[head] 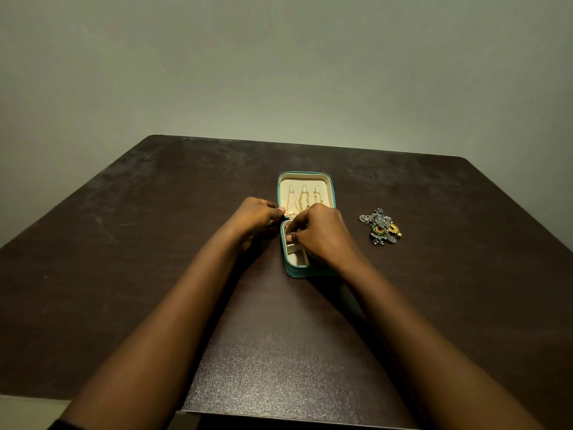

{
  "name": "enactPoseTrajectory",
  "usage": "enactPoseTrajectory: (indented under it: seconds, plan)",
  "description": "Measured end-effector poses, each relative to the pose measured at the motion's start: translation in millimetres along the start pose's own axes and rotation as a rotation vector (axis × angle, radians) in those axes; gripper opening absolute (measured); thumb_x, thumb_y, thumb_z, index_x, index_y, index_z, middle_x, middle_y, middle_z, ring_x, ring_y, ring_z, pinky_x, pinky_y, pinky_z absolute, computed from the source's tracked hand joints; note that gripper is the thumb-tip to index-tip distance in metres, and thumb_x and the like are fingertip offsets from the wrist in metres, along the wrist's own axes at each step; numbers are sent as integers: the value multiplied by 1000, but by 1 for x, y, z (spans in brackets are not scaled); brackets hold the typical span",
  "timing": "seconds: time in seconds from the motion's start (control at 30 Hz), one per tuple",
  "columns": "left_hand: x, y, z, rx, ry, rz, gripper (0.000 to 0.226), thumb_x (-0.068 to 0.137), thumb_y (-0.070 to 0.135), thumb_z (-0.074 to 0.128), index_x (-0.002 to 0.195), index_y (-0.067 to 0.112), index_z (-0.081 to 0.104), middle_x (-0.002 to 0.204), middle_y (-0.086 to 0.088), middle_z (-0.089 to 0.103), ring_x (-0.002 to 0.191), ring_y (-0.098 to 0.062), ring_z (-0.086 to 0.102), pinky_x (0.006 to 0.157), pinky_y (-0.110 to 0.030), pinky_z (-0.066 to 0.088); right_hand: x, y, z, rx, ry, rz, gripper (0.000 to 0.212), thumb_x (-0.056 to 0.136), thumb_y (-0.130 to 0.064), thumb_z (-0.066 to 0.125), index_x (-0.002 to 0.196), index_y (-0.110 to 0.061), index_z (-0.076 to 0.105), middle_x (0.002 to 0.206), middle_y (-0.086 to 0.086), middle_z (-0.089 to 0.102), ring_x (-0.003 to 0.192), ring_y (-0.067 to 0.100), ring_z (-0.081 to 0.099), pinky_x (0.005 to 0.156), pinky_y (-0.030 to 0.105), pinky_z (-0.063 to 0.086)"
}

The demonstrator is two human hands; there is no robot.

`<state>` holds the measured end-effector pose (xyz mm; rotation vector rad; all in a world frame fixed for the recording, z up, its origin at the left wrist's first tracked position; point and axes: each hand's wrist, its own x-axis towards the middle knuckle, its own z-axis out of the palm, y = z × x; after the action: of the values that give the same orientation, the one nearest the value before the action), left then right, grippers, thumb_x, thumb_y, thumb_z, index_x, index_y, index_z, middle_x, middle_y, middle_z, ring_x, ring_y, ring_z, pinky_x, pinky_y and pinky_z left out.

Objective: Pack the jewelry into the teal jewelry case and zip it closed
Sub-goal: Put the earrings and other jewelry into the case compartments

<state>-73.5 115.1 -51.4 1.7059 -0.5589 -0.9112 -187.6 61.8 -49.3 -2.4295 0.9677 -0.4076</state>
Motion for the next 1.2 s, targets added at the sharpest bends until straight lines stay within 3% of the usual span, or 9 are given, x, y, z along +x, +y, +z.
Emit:
enactPoseTrajectory:
  seconds: [0.1,0.17,0.27,0.4,0.57,0.7,0.83,0.93,1.2]
  plan:
    - [1,-1,0,2,4,3,31,93,3,53,122,-7,54,94,-11,63,74,-14,60,71,-24,50,2,3,-8,140,26,44,16,78,-15,73,95,-15,75,93,5,69,90,13,59,73,23,44]
    - [1,-2,0,19,15,9,34,92,4,54,124,-7,53,100,-15,65,80,-18,62,73,-26,51,6,9,-18,224,70,62,16,77,-12,74,92,-13,76,81,-1,63,83,8,54,71,20,38]
    - [4,-5,1,130,59,58,39,92,8,57,128,-4,51,117,-20,63,92,-21,61,82,-33,52,11,20,-28,233,80,97,15,77,-10,73,92,-12,76,86,-1,67,87,7,55,74,20,37]
    - [8,-9,1,326,188,170,38,91,18,59,127,6,56,121,-11,64,97,-19,63,89,-35,52,14,27,-25,199,23,121,14,79,-11,72,93,-12,75,103,3,71,89,6,55,77,23,44]
    - [2,-9,5,572,345,295,36,91,26,58,126,16,59,122,-5,63,109,-22,60,92,-38,51,17,31,-23,241,42,134,14,79,-11,71,93,-12,75,103,4,71,88,6,55,76,21,44]
    - [-3,-8,18,689,362,439,38,90,26,59,126,15,59,122,-9,62,109,-24,59,93,-40,49,18,39,-29,350,72,157,11,81,-7,68,89,-9,74,91,0,68,77,4,58,59,10,45]
    - [-12,-7,31,782,376,551,35,91,28,56,125,19,59,124,-6,60,112,-23,56,96,-42,45,24,68,-52,270,262,234,13,81,-5,67,92,-7,74,95,6,71,89,13,62,77,22,45]
    - [-18,-6,34,778,392,606,32,93,28,54,122,20,62,122,-4,62,110,-21,56,93,-41,46,28,102,-68,180,366,334,14,80,-6,67,93,-4,74,95,14,72,94,22,66,78,22,45]
    - [-24,-7,42,800,353,583,27,93,28,54,116,20,67,118,-1,66,106,-20,59,90,-38,49,28,140,-65,223,376,426,12,81,-11,68,88,-3,74,92,16,72,88,24,67,87,33,53]
